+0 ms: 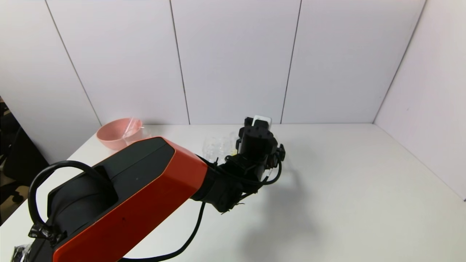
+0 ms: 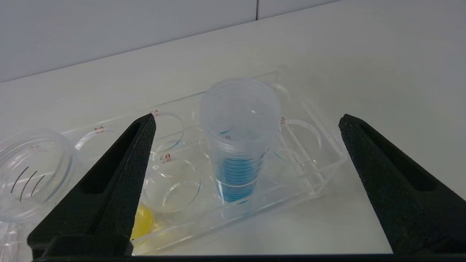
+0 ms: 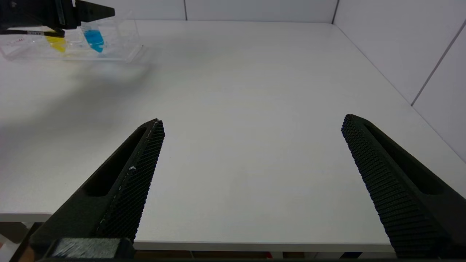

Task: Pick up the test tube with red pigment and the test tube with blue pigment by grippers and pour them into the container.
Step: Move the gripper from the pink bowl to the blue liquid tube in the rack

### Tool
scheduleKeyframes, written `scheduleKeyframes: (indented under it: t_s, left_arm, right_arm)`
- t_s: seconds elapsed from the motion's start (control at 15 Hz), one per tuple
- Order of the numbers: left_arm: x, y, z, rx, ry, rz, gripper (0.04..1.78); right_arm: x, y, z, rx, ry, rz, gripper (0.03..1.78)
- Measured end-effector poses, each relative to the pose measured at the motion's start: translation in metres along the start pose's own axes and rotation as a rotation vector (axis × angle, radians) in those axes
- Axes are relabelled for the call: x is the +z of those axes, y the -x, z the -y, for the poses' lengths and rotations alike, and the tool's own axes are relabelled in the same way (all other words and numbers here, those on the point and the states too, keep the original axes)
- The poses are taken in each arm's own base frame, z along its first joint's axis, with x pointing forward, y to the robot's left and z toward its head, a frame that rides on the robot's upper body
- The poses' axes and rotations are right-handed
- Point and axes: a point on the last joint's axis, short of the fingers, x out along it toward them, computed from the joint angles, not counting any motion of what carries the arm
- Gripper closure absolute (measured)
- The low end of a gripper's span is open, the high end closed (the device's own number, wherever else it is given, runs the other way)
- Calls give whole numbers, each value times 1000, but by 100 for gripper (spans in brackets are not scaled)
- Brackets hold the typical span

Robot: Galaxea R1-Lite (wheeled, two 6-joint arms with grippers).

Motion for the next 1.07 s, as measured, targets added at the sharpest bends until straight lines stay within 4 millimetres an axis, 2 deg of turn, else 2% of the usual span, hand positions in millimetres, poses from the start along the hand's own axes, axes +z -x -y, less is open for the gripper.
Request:
scheduleKeyframes:
  t_s: [1.07]
  left_arm:
    - [-3, -6, 2, -5, -25, -13, 6]
  right_arm:
    - [0, 0, 0, 0, 0, 0, 4]
